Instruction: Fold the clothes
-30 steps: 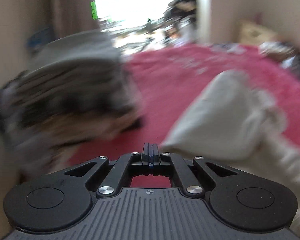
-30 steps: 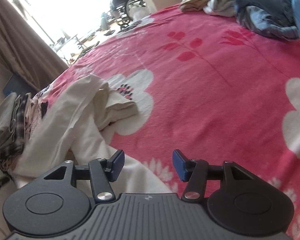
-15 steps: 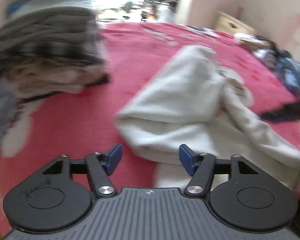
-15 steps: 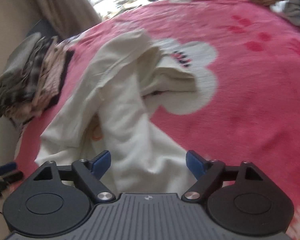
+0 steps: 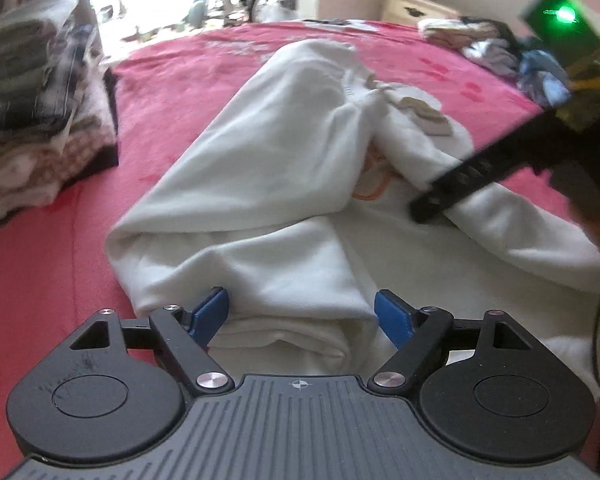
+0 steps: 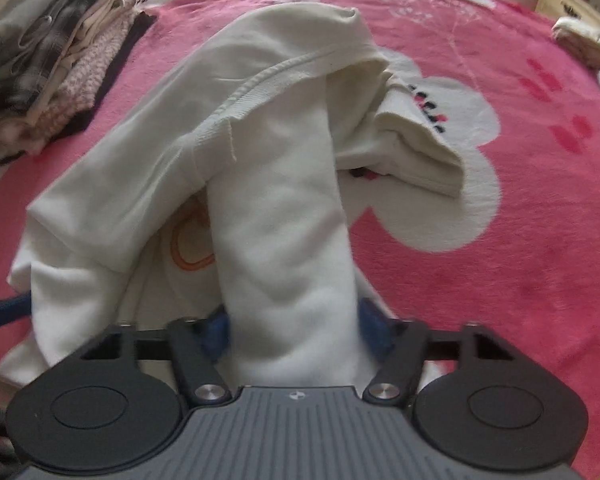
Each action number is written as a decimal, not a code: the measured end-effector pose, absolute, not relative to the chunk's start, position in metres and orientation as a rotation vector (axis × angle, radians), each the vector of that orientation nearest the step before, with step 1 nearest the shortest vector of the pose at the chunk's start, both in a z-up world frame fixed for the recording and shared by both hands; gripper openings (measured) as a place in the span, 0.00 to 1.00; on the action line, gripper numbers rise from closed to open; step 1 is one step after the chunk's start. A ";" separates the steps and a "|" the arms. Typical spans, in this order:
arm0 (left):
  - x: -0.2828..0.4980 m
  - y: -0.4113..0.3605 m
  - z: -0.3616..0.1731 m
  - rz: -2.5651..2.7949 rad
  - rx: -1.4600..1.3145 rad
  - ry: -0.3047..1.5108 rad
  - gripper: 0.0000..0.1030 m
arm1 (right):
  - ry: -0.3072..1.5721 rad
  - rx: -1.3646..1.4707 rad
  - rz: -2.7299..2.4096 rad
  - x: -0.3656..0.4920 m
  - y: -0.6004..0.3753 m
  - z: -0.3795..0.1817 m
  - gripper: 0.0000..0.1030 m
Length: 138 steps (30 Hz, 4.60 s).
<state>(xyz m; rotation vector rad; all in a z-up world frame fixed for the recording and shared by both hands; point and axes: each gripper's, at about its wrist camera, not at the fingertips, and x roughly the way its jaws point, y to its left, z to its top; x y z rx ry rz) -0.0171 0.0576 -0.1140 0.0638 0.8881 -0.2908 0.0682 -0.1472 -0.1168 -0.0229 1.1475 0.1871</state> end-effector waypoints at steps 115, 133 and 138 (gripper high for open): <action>0.068 0.102 -0.032 0.072 0.015 0.620 0.04 | 0.776 -0.119 0.211 0.049 -0.250 -0.066 0.50; 0.000 0.135 -0.024 0.012 0.067 0.683 0.04 | 0.461 -0.848 0.630 0.114 -0.112 -0.101 0.59; -0.002 0.140 -0.031 0.008 0.065 0.706 0.04 | 0.368 -1.137 0.777 0.130 -0.087 -0.114 0.79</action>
